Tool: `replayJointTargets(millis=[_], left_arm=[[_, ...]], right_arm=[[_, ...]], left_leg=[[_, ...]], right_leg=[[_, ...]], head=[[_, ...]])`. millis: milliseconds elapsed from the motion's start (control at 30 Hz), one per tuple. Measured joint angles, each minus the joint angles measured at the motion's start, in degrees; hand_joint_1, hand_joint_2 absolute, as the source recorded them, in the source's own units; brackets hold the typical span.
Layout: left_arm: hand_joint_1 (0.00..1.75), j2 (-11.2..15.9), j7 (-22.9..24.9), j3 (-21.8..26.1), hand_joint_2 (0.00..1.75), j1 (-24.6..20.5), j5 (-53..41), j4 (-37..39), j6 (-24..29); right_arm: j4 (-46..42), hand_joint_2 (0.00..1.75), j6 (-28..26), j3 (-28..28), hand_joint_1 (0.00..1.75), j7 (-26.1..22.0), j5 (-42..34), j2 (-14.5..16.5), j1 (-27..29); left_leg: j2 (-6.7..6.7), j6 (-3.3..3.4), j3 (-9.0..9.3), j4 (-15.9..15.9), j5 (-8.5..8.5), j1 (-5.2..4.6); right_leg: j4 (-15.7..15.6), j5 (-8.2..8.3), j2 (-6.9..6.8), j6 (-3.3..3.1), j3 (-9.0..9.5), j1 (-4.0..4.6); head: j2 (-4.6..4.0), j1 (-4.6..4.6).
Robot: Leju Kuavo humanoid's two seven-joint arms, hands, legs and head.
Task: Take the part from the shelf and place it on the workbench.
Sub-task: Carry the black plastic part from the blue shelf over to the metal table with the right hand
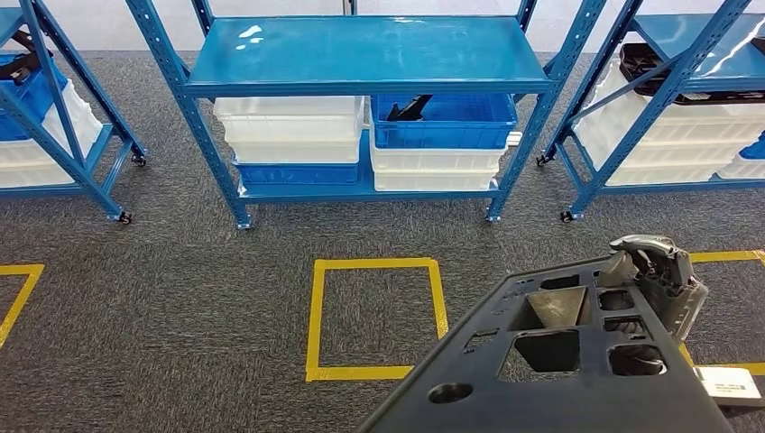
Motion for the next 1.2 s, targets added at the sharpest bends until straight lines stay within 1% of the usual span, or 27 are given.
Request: replayJointTargets(millis=[33,67,100,133,200,267,333,400,433,500,533,567,600,633,700,767,800,833,867,900,933,1000,1033,1067,1100,1133,1200], left_arm=[[0.00,0.00,-0.01,0.01,1.75,0.01,-0.01,0.00,-0.03],[0.00,-0.01,-0.02,0.01,1.75,0.00,-0.03,0.00,-0.07],[0.00,-0.02,-0.03,0.01,1.75,0.00,-0.05,0.00,-0.13],[0.00,-0.03,-0.04,0.01,1.75,-0.01,-0.07,0.00,-0.18],[0.00,0.10,-0.07,0.01,1.75,-0.03,-0.09,-0.05,-0.22],[0.00,0.27,-0.10,0.01,1.75,-0.06,-0.12,-0.10,-0.23],[0.00,0.28,-0.14,0.01,1.75,-0.11,-0.16,-0.10,-0.24],[0.00,0.25,-0.14,0.00,1.75,-0.18,-0.17,-0.09,-0.25],[0.00,0.23,-0.14,-0.01,1.75,-0.17,-0.17,-0.08,-0.26],[0.00,0.22,-0.14,-0.01,1.75,-0.04,-0.17,-0.07,-0.28],[0.00,0.22,-0.13,-0.01,1.75,0.03,-0.17,-0.06,-0.29],[0.00,0.22,-0.13,-0.01,1.75,0.07,-0.17,-0.05,-0.30],[0.00,0.22,-0.12,-0.01,1.75,0.08,-0.17,-0.05,-0.30],[0.00,0.22,-0.12,-0.01,1.75,0.07,-0.17,-0.04,-0.31],[0.00,0.22,-0.12,-0.01,1.75,0.13,-0.17,-0.04,-0.31],[0.00,0.21,-0.11,-0.01,1.75,0.19,-0.17,-0.03,-0.31],[0.00,0.20,-0.11,-0.01,1.75,0.19,-0.17,-0.02,-0.31],[0.00,0.19,-0.11,-0.01,1.75,0.16,-0.17,-0.02,-0.31],[0.00,0.15,-0.12,-0.01,1.75,0.11,-0.17,-0.03,-0.31],[0.00,0.10,-0.13,0.00,1.75,0.09,-0.17,-0.04,-0.31],[0.00,0.07,-0.14,0.01,1.75,0.07,-0.17,-0.05,-0.30],[0.00,0.04,-0.15,0.01,1.75,0.13,-0.17,-0.06,-0.29],[0.00,0.04,-0.14,0.01,1.75,0.16,-0.17,-0.05,-0.29],[0.00,0.04,-0.13,0.01,1.75,0.16,-0.17,-0.05,-0.29],[0.00,0.03,-0.12,0.01,1.75,0.13,-0.17,-0.04,-0.29],[0.00,0.02,-0.12,0.01,1.75,0.08,-0.17,-0.04,-0.29],[0.00,0.00,-0.13,0.01,1.75,-0.01,-0.17,-0.04,-0.29]], right_arm=[[0.01,1.75,0.04,0.00,1.75,0.00,-0.02,0.00,0.03],[0.01,1.75,0.08,0.00,1.75,0.00,-0.04,0.01,0.06],[0.01,1.75,0.13,-0.01,1.75,0.00,-0.06,0.00,0.07],[0.00,1.75,0.16,-0.02,1.75,0.00,-0.08,0.00,0.06],[-0.02,1.75,0.22,-0.01,1.75,0.01,-0.10,0.01,-0.02],[-0.05,1.75,0.28,-0.01,1.75,0.02,-0.13,0.02,-0.07],[-0.10,1.75,0.31,-0.05,1.75,0.03,-0.14,0.02,-0.07],[-0.20,1.75,0.33,-0.08,1.75,0.00,-0.13,0.02,-0.11],[-0.24,1.75,0.34,-0.10,1.75,-0.01,-0.13,0.02,-0.14],[-0.26,1.75,0.35,-0.14,1.75,-0.01,-0.12,0.02,-0.19],[-0.26,1.75,0.35,-0.15,1.75,-0.01,-0.12,0.02,-0.18],[-0.26,1.75,0.35,-0.15,1.75,0.00,-0.12,0.02,-0.18],[-0.26,1.75,0.35,-0.16,1.75,0.00,-0.12,0.02,-0.17],[-0.26,1.75,0.35,-0.16,1.75,0.00,-0.12,0.02,-0.18],[-0.26,1.75,0.35,-0.18,1.75,0.01,-0.12,0.02,-0.24],[-0.26,1.75,0.36,-0.17,1.75,0.03,-0.12,0.04,-0.36],[-0.26,1.75,0.36,-0.16,1.75,0.05,-0.12,0.05,-0.38],[-0.27,1.75,0.37,-0.15,1.75,0.06,-0.12,0.06,-0.34],[-0.27,1.75,0.37,-0.15,1.75,0.06,-0.12,0.07,-0.28],[-0.27,1.75,0.37,-0.14,1.75,0.05,-0.12,0.06,-0.30],[-0.28,1.75,0.36,-0.13,1.75,0.04,-0.12,0.05,-0.38],[-0.28,1.75,0.36,-0.08,1.75,0.04,-0.12,0.06,-0.47],[-0.28,1.75,0.36,-0.06,1.75,0.04,-0.12,0.07,-0.45],[-0.28,1.75,0.36,-0.04,1.75,0.04,-0.12,0.08,-0.40],[-0.28,1.75,0.36,-0.03,1.75,0.04,-0.12,0.09,-0.37],[-0.28,1.75,0.34,-0.03,1.75,0.04,-0.12,0.09,-0.35],[-0.33,1.75,0.28,-0.04,1.75,0.01,-0.07,0.09,-0.34]], left_leg=[[0.40,-0.04,-0.03,0.02,-0.03,0.04],[0.81,-0.15,-0.03,0.06,-0.09,0.15],[1.22,-0.37,0.03,0.15,-0.21,0.35],[1.63,-0.72,0.14,0.32,-0.40,0.64],[2.38,-1.77,0.28,0.93,-0.96,0.88],[3.03,-2.67,0.37,1.28,-1.29,0.61],[3.70,-3.21,0.56,1.14,-1.32,0.65],[2.47,-3.57,0.16,2.60,-2.82,1.02],[1.24,-3.65,-0.80,5.08,-4.53,1.08],[-0.85,-3.56,-4.24,13.24,-8.65,0.86],[-1.21,-3.47,-5.86,16.83,-9.85,0.67],[-1.38,-3.31,-6.70,18.55,-9.94,0.53],[-1.49,-3.10,-6.45,17.83,-8.85,0.43],[-1.85,-2.90,-5.19,14.82,-6.84,0.39],[-4.79,-2.65,-1.81,6.71,-3.01,0.54],[-7.35,-2.60,-0.23,2.59,-1.91,0.62],[-7.42,-2.52,-0.17,2.36,-2.11,0.51],[-6.72,-2.33,-0.19,2.31,-2.12,0.45],[-5.94,-2.05,-0.17,2.21,-2.05,0.42],[-5.09,-1.73,-0.13,2.08,-1.98,0.49],[-4.14,-1.43,-0.11,1.94,-1.92,0.55],[-2.25,-1.04,-0.11,1.89,-1.99,0.43],[-1.32,-0.93,-0.11,1.89,-2.05,0.33],[-0.43,-0.88,-0.08,1.90,-2.11,0.27],[0.40,-0.84,-0.02,1.90,-2.18,0.23],[1.17,-0.85,0.10,1.91,-2.27,0.20],[2.45,-1.05,0.45,1.93,-2.55,0.07]], right_leg=[[3.10,-0.83,-0.01,0.08,-1.64,-0.18],[4.27,-0.54,-0.04,0.19,-2.38,-0.36],[3.01,0.91,-0.14,0.35,-1.94,-0.56],[-0.36,3.16,-0.52,0.59,-0.44,-0.77],[-7.83,6.58,-2.50,1.03,2.95,-1.06],[-10.52,7.21,-3.47,0.58,3.89,-0.99],[-10.21,7.20,-2.34,-0.49,3.36,-0.87],[-10.16,7.33,-1.36,-1.31,3.19,-0.95],[-10.20,7.39,-0.90,-1.69,3.21,-0.99],[-10.18,7.38,0.10,-2.14,3.20,-0.84],[-10.17,7.37,0.70,-2.25,3.22,-0.72],[-10.15,7.35,1.37,-2.28,3.26,-0.61],[-10.13,7.33,2.09,-2.30,3.33,-0.55],[-10.11,7.29,2.83,-2.29,3.45,-0.53],[-10.02,7.18,4.24,-2.09,3.52,-0.52],[-9.97,7.27,5.63,-1.55,3.09,-0.60],[-10.02,7.44,6.35,-1.19,2.82,-0.70],[-10.15,7.65,7.13,-0.79,2.53,-0.77],[-10.05,7.60,7.07,-0.48,2.27,-0.76],[-9.23,7.05,6.19,-0.27,1.71,-0.58],[-7.16,5.80,4.79,-0.15,0.61,-0.33],[0.09,2.12,1.76,-0.11,-2.88,-0.11],[3.77,0.72,1.16,-0.09,-4.65,-0.11],[5.89,0.31,0.88,-0.08,-5.65,-0.12],[5.84,0.99,0.67,-0.10,-5.56,-0.11],[3.52,2.59,0.37,-0.16,-4.31,-0.10],[-4.68,6.20,-1.72,-0.50,0.05,0.20]], head=[[0.00,0.18],[0.00,0.25],[0.00,0.31],[0.00,0.36],[0.00,0.84],[0.00,0.95],[0.00,0.25],[0.00,-0.51],[0.00,-0.89],[0.00,-1.51],[0.00,-1.72],[0.00,-1.81],[0.00,-1.83],[0.00,-1.83],[0.00,-1.87],[0.00,-1.90],[0.00,-1.87],[0.00,-1.85],[0.00,-1.82],[0.00,-1.60],[0.00,-1.24],[0.00,-0.45],[0.00,-0.20],[0.00,-0.05],[0.00,0.11],[0.00,0.30],[0.00,0.73]])
